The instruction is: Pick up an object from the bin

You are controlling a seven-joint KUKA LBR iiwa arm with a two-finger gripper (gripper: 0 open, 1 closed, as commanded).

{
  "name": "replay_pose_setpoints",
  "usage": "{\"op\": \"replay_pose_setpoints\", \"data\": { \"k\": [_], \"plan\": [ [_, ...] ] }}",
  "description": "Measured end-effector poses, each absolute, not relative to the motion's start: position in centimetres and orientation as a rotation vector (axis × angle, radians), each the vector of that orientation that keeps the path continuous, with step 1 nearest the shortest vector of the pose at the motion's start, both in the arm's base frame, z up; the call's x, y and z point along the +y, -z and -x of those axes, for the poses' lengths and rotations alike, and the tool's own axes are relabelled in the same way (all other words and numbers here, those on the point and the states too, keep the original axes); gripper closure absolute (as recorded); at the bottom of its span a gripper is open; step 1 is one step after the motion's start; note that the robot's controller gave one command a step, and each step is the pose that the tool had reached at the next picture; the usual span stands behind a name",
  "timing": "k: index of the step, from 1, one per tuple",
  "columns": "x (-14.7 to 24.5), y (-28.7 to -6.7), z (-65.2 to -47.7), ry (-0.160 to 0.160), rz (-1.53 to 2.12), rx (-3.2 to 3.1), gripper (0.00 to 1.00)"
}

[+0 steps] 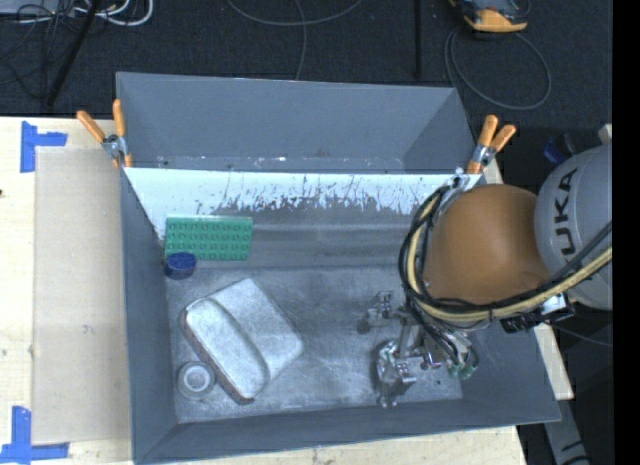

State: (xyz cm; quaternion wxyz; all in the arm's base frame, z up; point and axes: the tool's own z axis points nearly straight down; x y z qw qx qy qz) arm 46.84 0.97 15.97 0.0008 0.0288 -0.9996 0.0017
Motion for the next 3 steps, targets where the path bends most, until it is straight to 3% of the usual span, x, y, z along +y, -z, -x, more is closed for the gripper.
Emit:
{"op": "replay_pose_setpoints", "data": {
  "k": [1, 2, 3],
  "plan": [
    [-5.8, -10.9, -48.3, -0.002, 0.298, -3.122, 0.0],
    [-6.3, -7.1, -48.4, 0.001, 0.108, -3.144, 0.0],
    [-6.4, -7.2, -48.3, 0.002, 0.115, -3.143, 1.0]
  ]
}}
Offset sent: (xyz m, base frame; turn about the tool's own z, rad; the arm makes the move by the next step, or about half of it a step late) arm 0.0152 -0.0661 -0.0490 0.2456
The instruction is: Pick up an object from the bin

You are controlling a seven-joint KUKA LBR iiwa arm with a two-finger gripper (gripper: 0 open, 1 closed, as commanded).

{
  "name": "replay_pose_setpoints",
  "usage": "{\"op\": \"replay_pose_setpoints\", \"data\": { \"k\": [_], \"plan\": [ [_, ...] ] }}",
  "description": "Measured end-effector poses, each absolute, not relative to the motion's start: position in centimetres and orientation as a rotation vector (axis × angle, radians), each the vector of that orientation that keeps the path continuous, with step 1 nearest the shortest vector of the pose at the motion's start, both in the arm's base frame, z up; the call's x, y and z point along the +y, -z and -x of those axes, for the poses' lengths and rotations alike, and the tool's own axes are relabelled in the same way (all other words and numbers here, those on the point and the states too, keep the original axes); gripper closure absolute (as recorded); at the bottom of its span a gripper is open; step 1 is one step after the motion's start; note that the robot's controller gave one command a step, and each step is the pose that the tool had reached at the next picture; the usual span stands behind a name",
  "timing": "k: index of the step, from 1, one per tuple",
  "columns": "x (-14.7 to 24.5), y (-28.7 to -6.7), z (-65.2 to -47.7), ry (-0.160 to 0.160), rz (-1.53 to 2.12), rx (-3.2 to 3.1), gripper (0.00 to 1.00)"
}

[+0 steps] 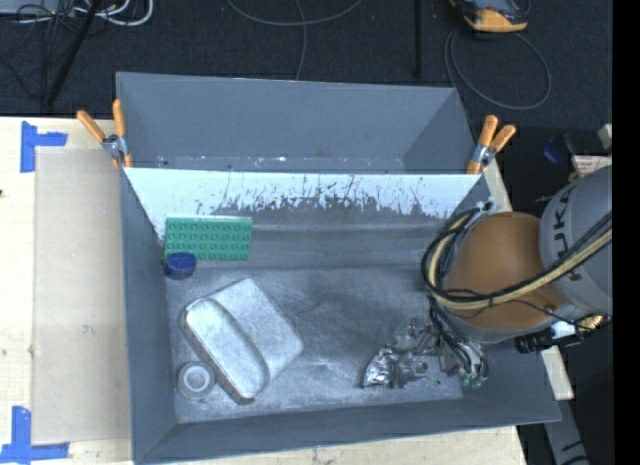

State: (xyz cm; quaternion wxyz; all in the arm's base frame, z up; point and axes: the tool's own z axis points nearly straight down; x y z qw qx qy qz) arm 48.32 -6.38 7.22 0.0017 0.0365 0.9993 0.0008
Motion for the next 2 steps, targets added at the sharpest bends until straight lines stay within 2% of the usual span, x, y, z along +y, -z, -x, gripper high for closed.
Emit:
{"op": "replay_pose_setpoints", "data": {
  "k": [1, 2],
  "plan": [
    [0.91, -7.25, -48.87, 0.002, 0.157, 3.131, 1.0],
    [0.93, -7.1, -48.74, -0.001, 0.154, 3.135, 0.0]
  ]
}}
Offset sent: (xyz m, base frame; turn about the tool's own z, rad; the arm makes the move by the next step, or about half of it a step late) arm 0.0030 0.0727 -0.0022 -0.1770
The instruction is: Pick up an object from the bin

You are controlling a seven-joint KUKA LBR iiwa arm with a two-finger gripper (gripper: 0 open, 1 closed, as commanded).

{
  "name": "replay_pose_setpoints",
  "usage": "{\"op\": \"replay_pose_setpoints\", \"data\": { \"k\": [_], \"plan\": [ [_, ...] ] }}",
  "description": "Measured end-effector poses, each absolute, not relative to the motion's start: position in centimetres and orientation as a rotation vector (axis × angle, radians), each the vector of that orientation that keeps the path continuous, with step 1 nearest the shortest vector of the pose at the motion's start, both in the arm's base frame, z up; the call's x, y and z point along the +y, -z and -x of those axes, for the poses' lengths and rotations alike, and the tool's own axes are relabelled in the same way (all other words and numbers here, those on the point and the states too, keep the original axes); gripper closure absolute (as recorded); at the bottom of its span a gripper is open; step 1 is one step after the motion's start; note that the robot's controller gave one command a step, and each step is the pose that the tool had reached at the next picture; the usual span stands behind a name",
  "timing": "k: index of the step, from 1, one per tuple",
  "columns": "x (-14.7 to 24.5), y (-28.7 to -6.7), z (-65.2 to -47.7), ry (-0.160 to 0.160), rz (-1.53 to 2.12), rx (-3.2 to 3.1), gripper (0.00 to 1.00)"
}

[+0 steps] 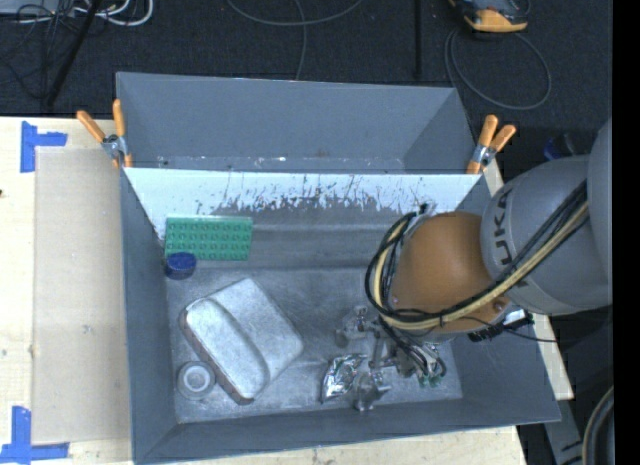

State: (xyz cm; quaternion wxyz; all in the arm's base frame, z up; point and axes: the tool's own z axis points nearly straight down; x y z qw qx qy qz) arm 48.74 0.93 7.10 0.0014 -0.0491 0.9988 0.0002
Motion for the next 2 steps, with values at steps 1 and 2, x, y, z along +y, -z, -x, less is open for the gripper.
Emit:
{"op": "replay_pose_setpoints", "data": {
  "k": [1, 2],
  "plan": [
    [0.9, -7.2, -48.7, -0.001, 0.152, 3.138, 1.0],
    [1.6, -21.2, -48.8, 0.0, 0.318, 3.118, 1.0]
  ]
}}
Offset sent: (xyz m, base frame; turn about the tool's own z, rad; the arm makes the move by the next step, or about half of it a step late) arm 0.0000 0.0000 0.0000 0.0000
